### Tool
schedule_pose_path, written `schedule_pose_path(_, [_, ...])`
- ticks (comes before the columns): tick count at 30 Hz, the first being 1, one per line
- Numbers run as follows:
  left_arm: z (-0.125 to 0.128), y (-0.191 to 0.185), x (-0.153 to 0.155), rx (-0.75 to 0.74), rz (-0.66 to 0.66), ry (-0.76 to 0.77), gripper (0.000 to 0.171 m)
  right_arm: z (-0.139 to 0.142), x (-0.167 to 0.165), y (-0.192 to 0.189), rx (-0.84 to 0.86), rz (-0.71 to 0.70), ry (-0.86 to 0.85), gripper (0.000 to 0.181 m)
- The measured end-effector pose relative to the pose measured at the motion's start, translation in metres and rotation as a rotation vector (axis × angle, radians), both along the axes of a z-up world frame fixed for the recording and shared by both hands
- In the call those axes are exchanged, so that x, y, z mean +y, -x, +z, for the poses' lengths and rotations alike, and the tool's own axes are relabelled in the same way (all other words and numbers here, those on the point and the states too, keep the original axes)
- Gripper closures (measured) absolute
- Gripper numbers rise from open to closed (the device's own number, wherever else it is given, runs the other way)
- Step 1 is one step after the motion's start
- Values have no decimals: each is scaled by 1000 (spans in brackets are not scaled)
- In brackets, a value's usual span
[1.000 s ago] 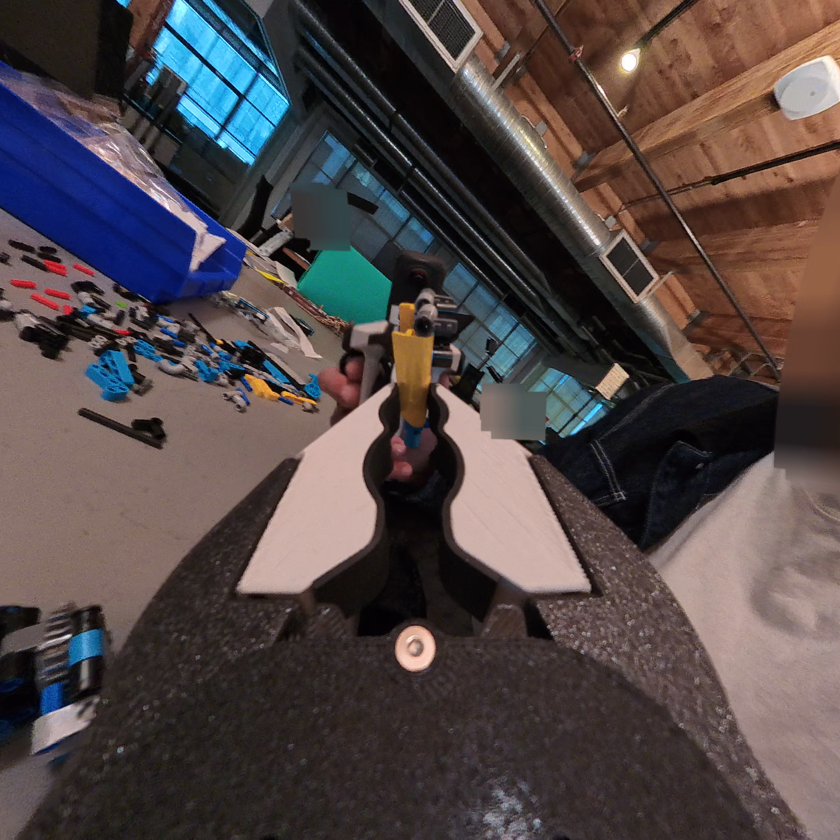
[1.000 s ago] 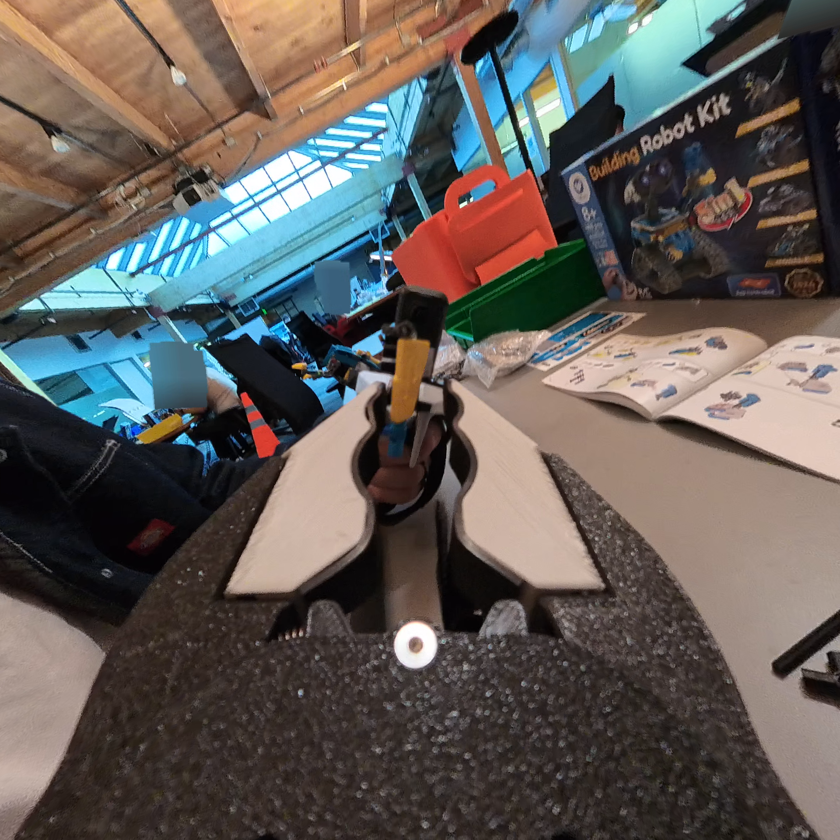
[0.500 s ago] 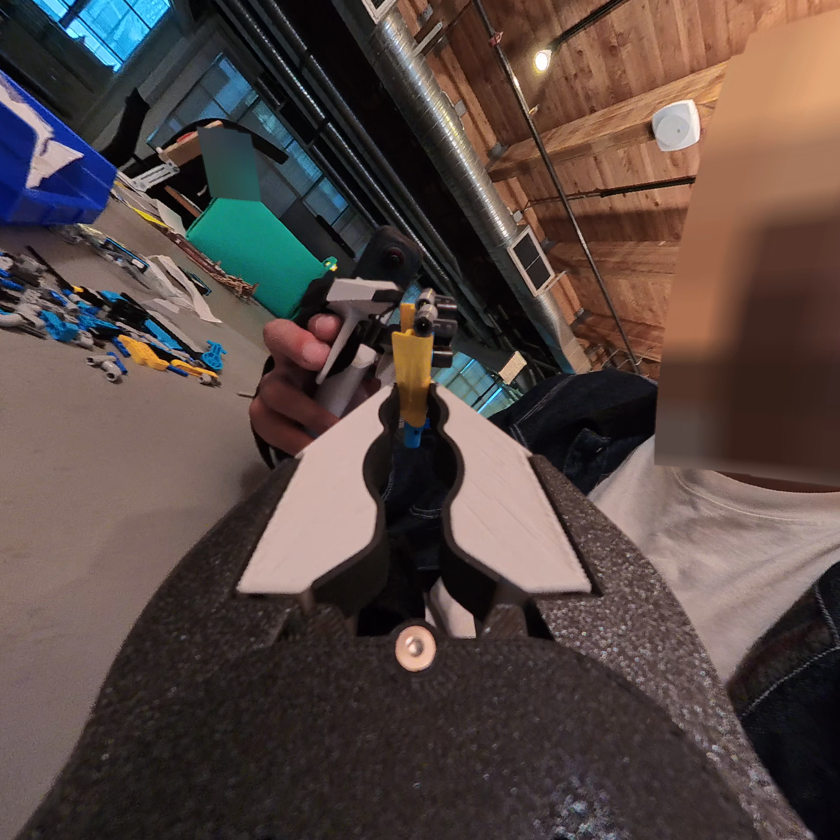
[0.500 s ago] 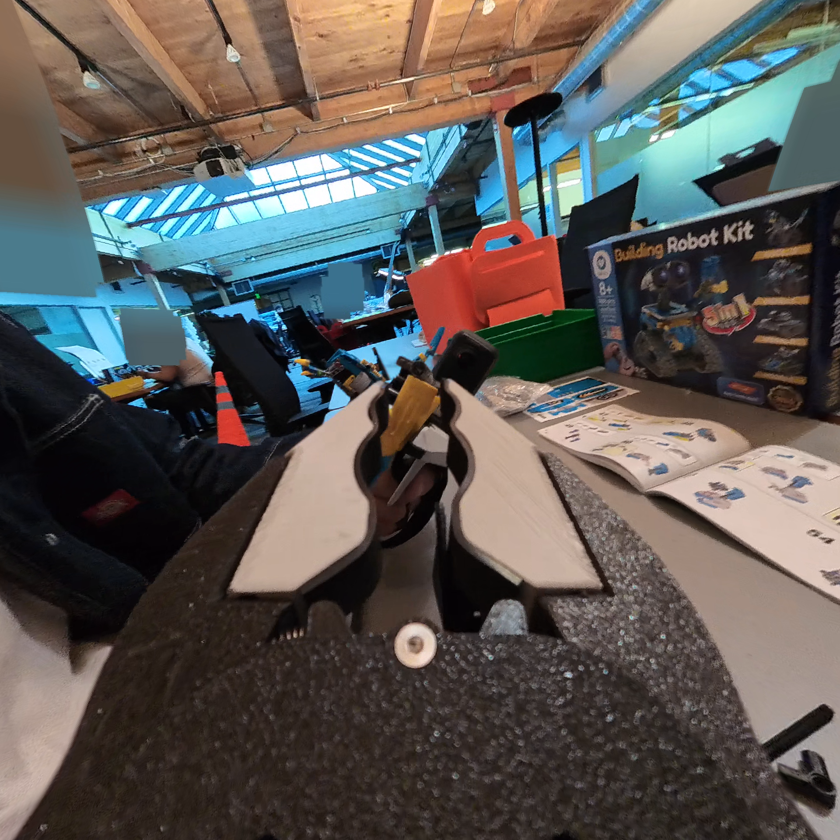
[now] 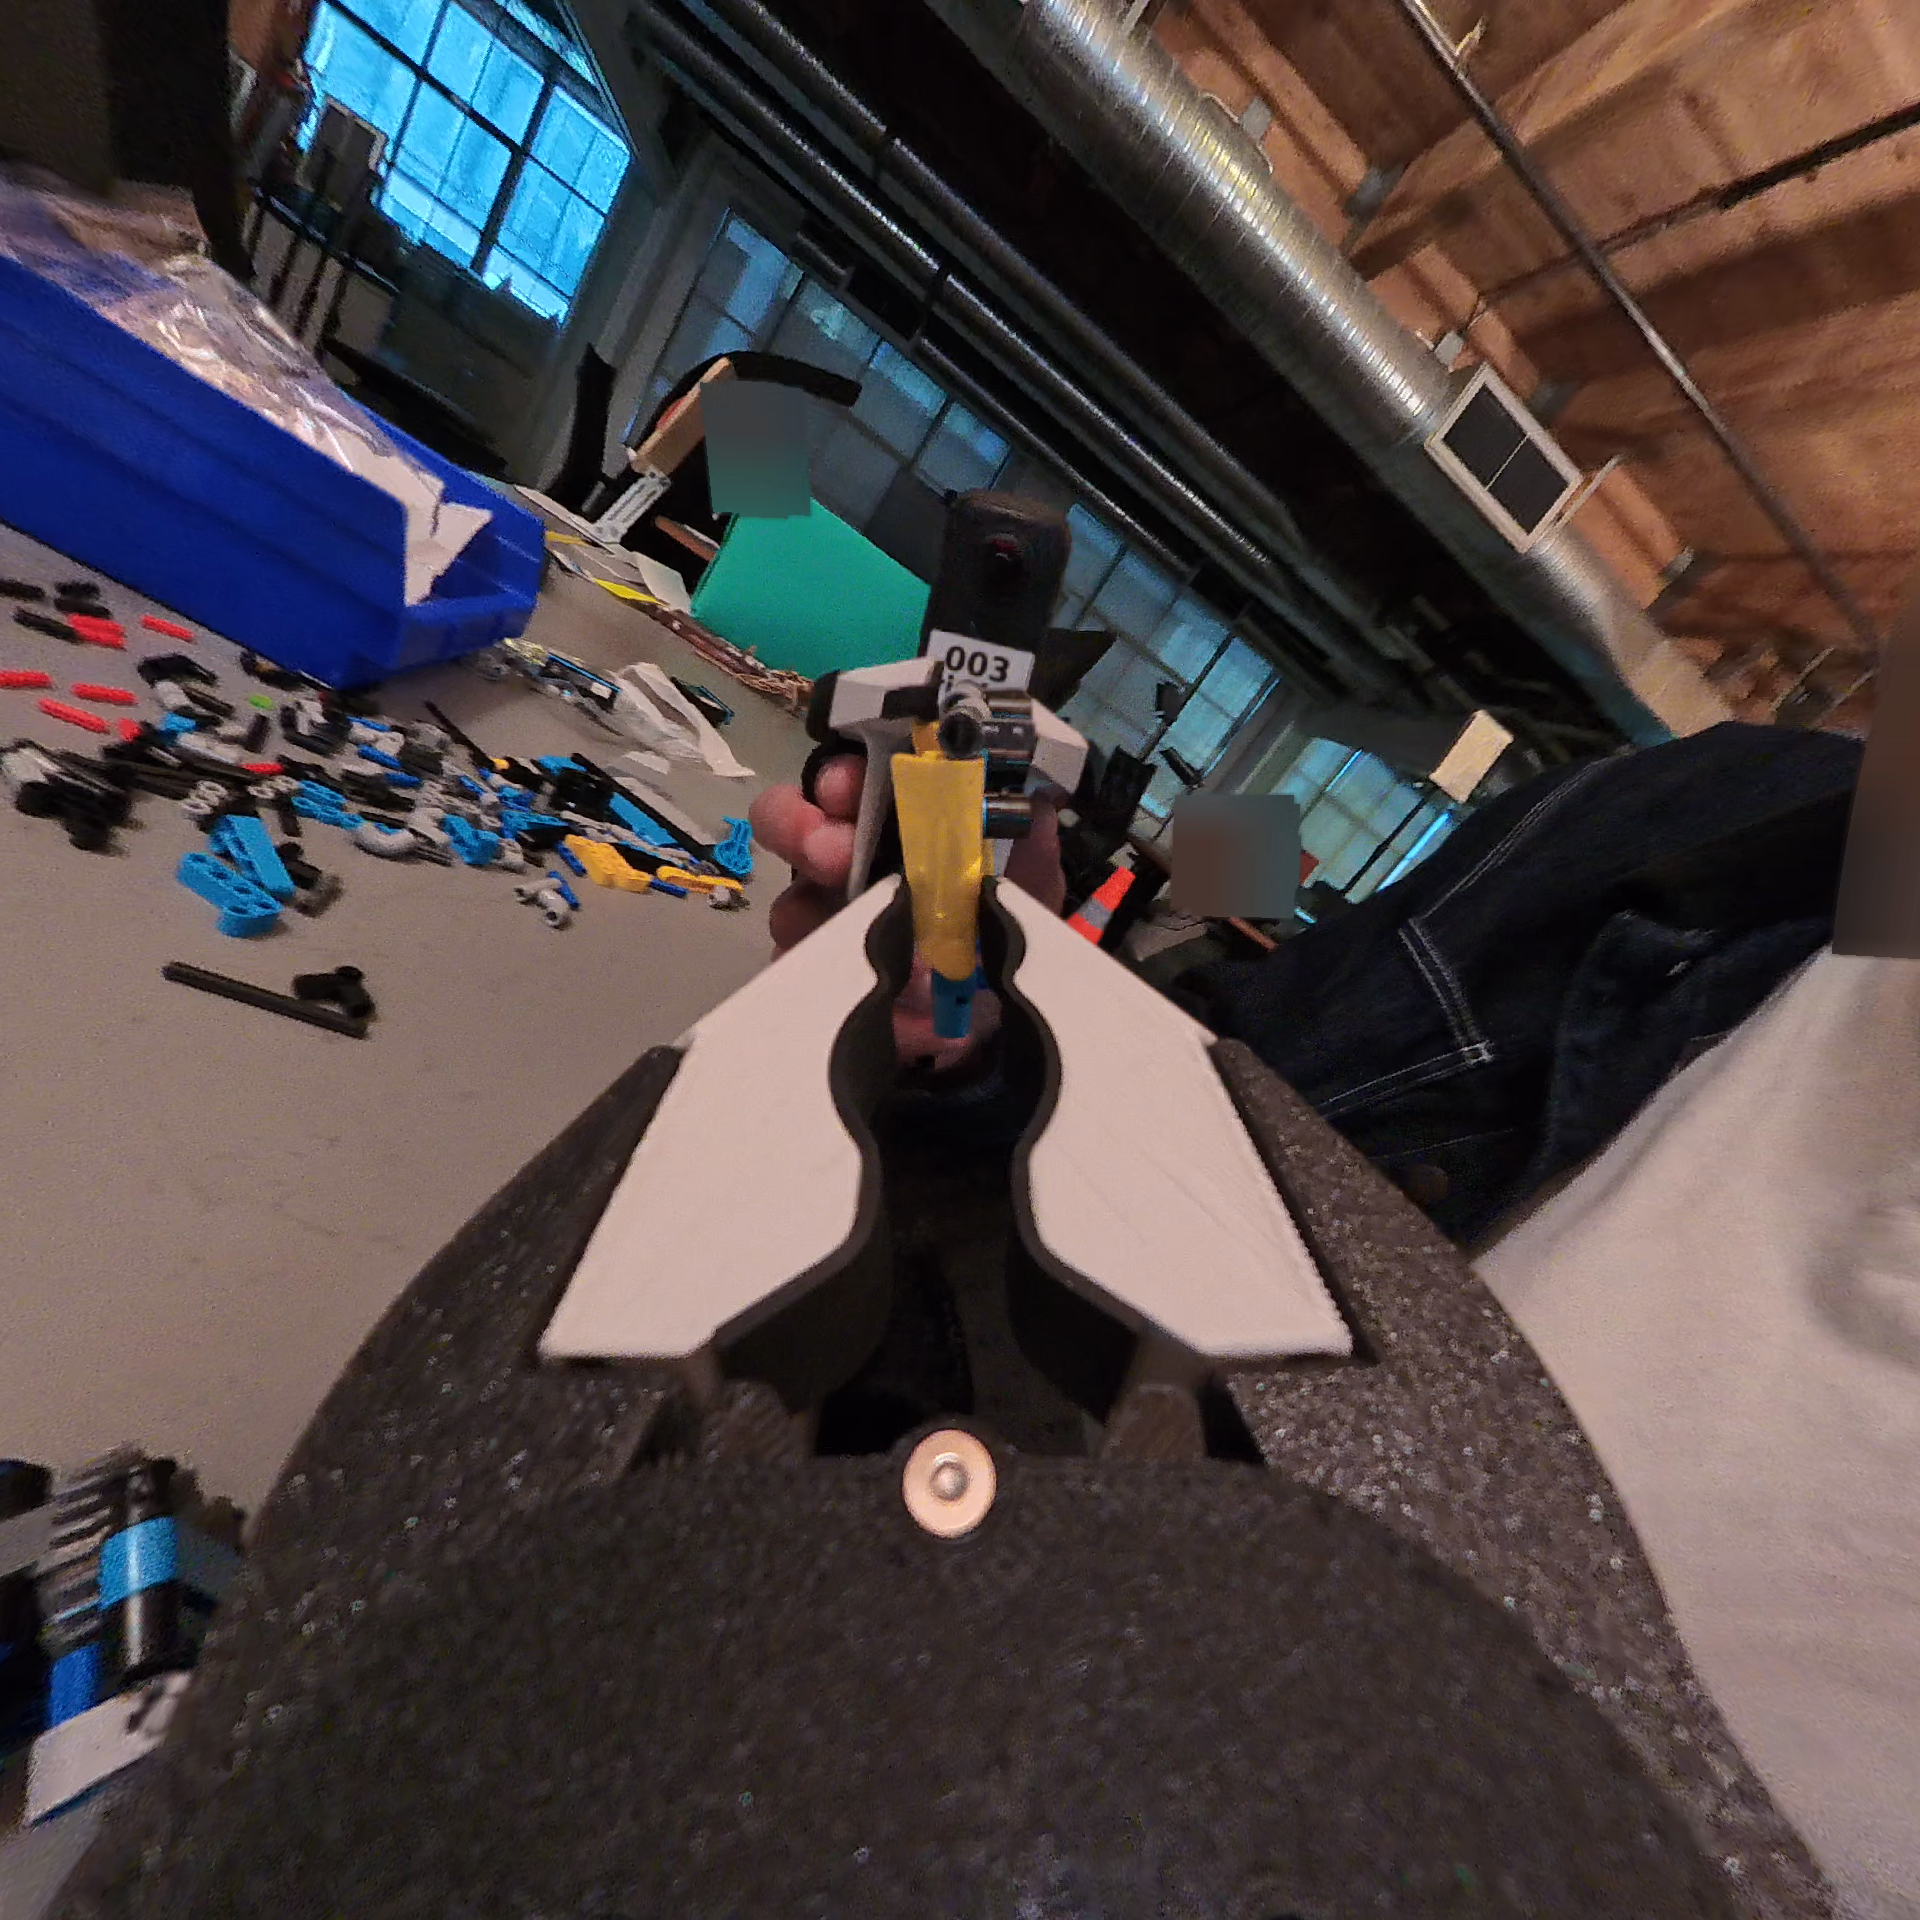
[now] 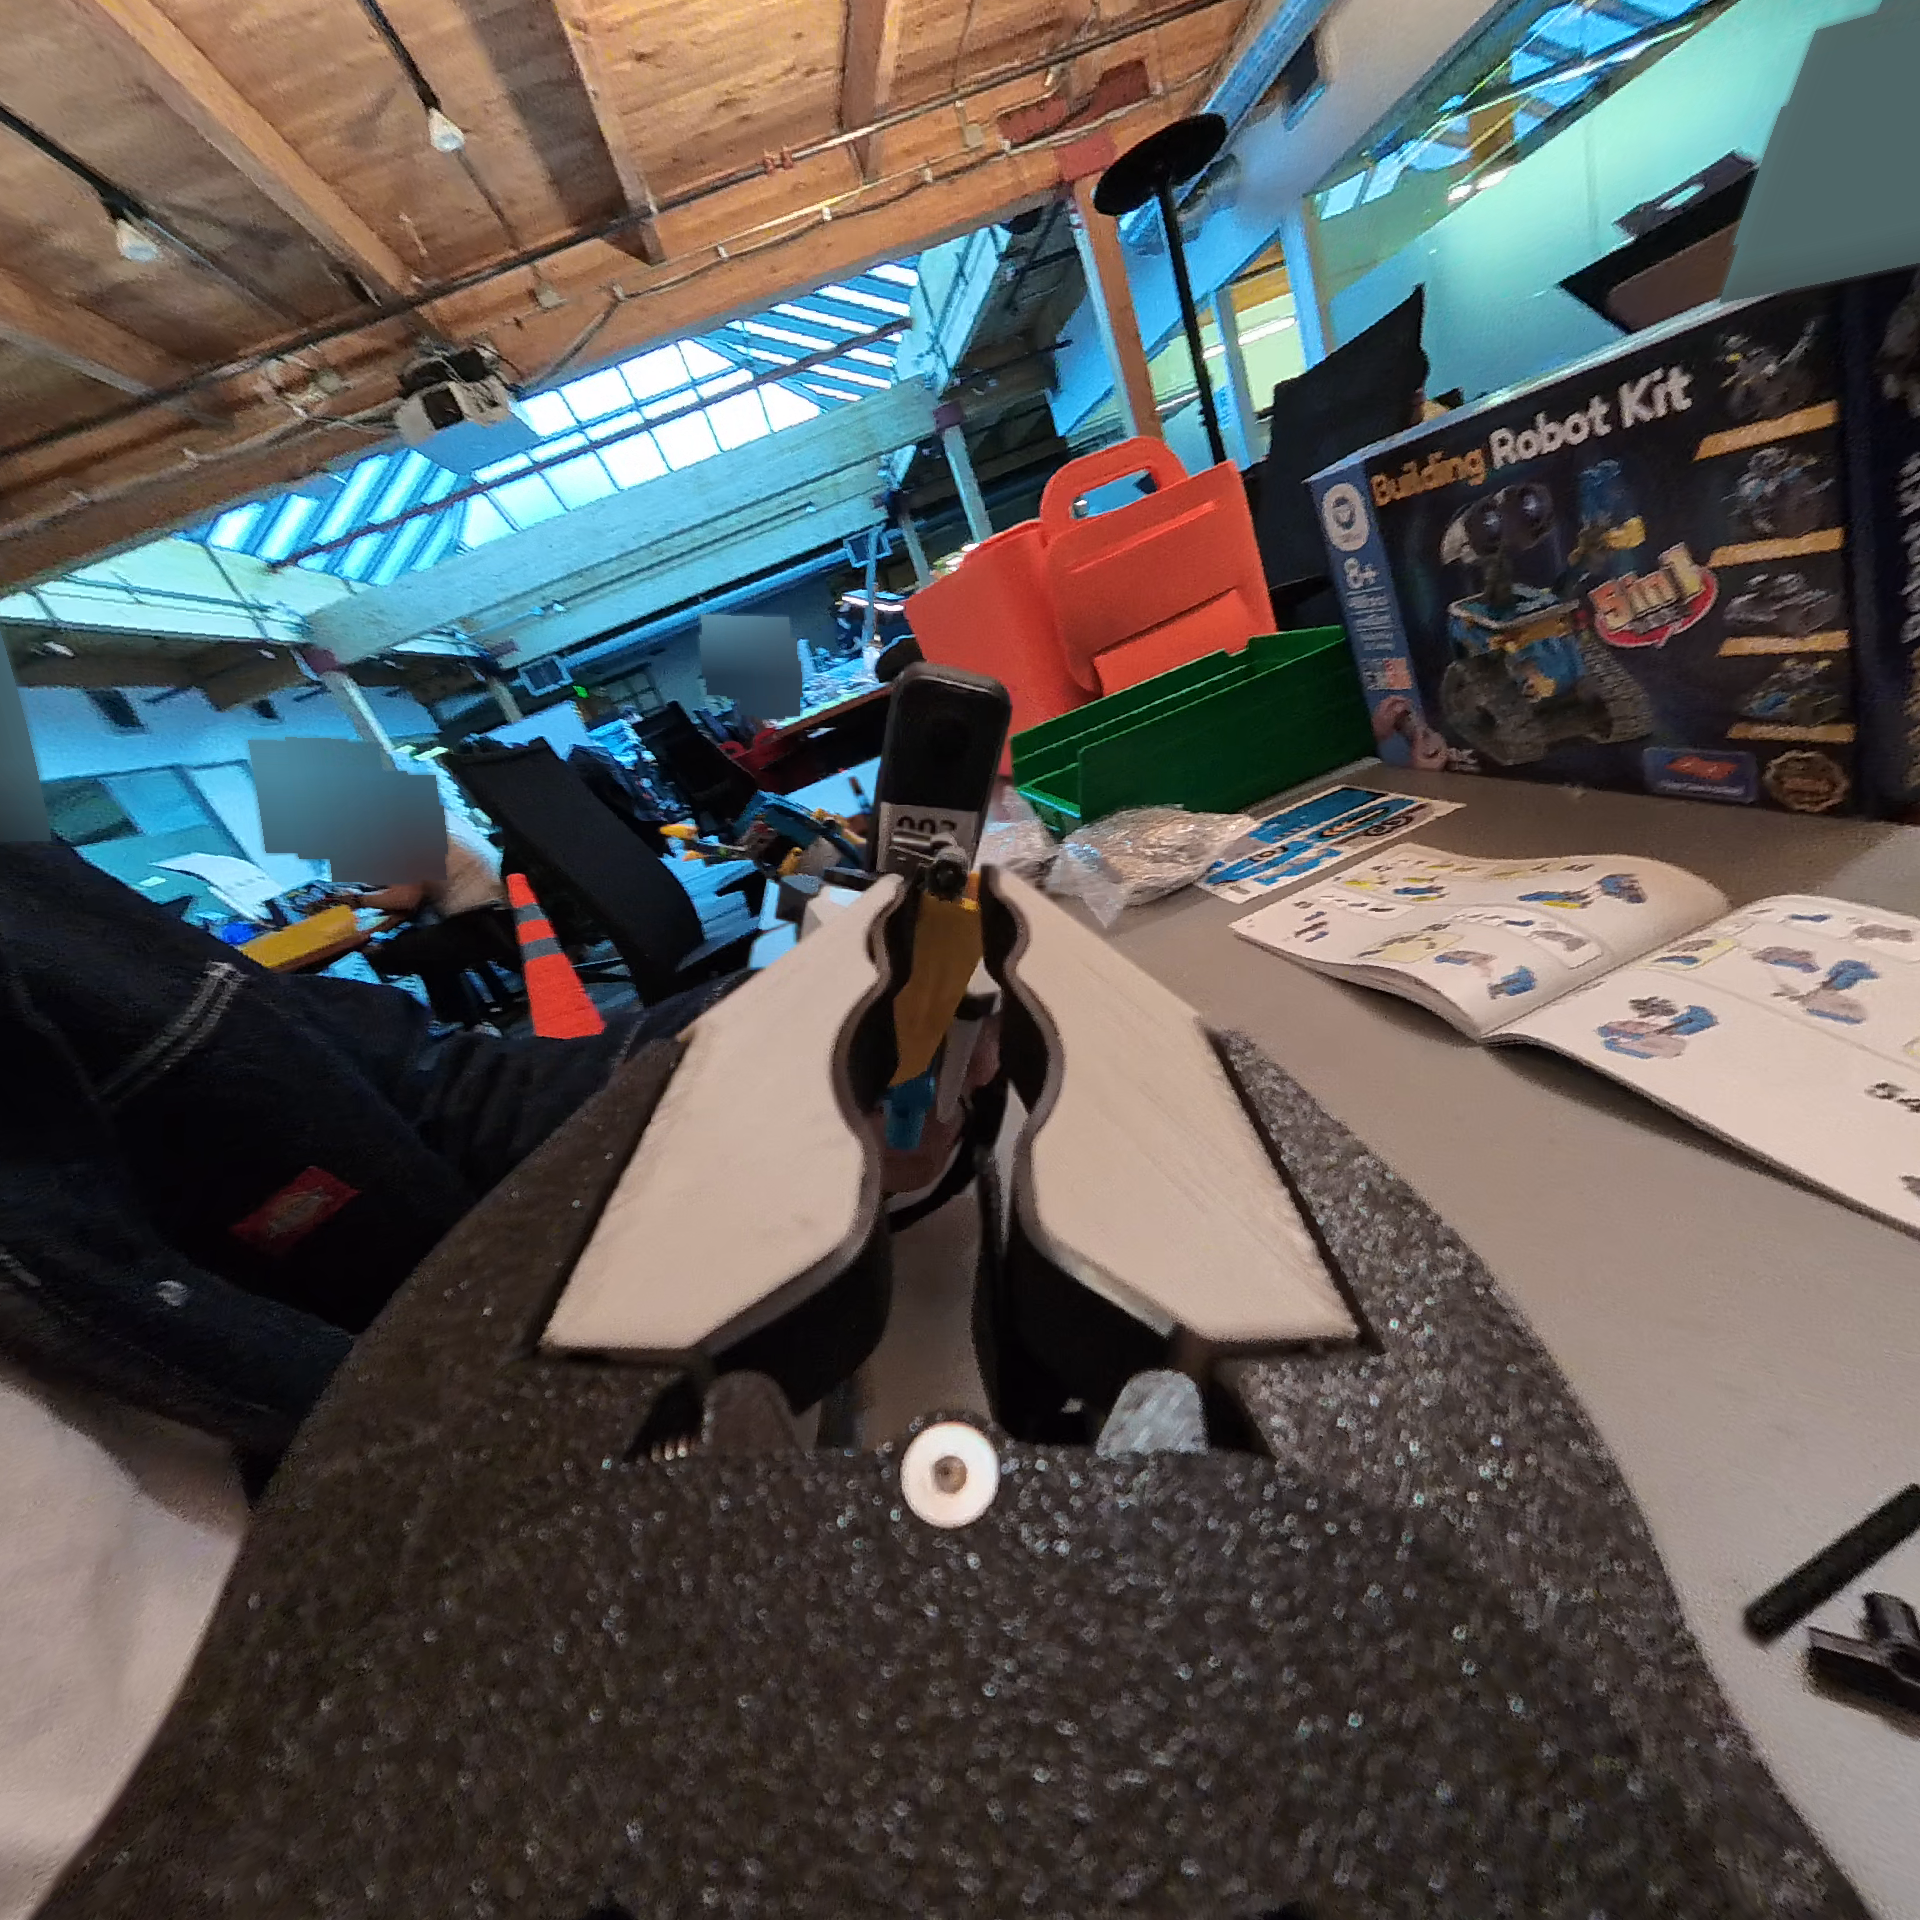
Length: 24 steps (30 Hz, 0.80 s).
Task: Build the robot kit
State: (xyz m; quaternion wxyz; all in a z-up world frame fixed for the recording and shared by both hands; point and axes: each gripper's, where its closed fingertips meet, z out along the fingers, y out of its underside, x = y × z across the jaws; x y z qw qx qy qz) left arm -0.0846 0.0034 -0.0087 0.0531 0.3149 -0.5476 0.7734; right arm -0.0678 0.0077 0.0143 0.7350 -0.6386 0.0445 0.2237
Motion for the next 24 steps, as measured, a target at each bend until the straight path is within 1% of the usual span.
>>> schedule_pose_path(3, [1, 0, -1, -38, 30, -35, 158, 0, -2, -4, 12, -7, -1, 172])
schedule_pose_path(5, [-1, -3, -1, -29, 41, -54, 134, 1, -3, -3, -7, -13, -4, 172])
schedule_pose_path(7, [2, -2, -1, -41, 38, -50, 122, -1, -2, -1, -60, -34, 10, 172])
schedule_pose_path(8, [4, -1, -2, -57, 40, -50, 123, -4, 0, 1, -92, -40, 22, 172])
schedule_pose_path(11, [5, 1, -1, -73, 40, -53, 139, -9, 4, 10, -136, -26, 45, 172])
schedule_pose_path(12, [7, 3, -1, -76, 25, -39, 148, -7, 4, 13, -132, -7, 36, 172])
schedule_pose_path(14, [10, 8, -2, -70, -22, -6, 149, -5, 3, 18, -97, 42, 21, 173])
schedule_pose_path(15, [12, 12, -4, -68, -51, 18, 150, -3, 1, 21, -57, 88, 10, 173])
schedule_pose_path(16, [15, 16, -5, -68, -77, 42, 155, 0, -1, 24, -4, 144, -3, 172])
schedule_pose_path(18, [18, 20, -7, -64, -117, 75, 155, 3, -4, 29, 79, 230, -18, 173])
schedule_pose_path(20, [20, 24, -8, -56, -153, 103, 155, 5, -5, 33, 48, 229, -29, 173])
schedule_pose_path(21, [22, 28, -9, -52, -183, 123, 155, 7, -6, 36, 52, 253, -38, 173])
schedule_pose_path(23, [25, 34, -12, -47, -232, 158, 155, 10, -10, 42, 118, 338, -49, 173])
schedule_pose_path(24, [26, 35, -13, -39, -248, 176, 155, 11, -10, 43, 128, 354, -53, 173])
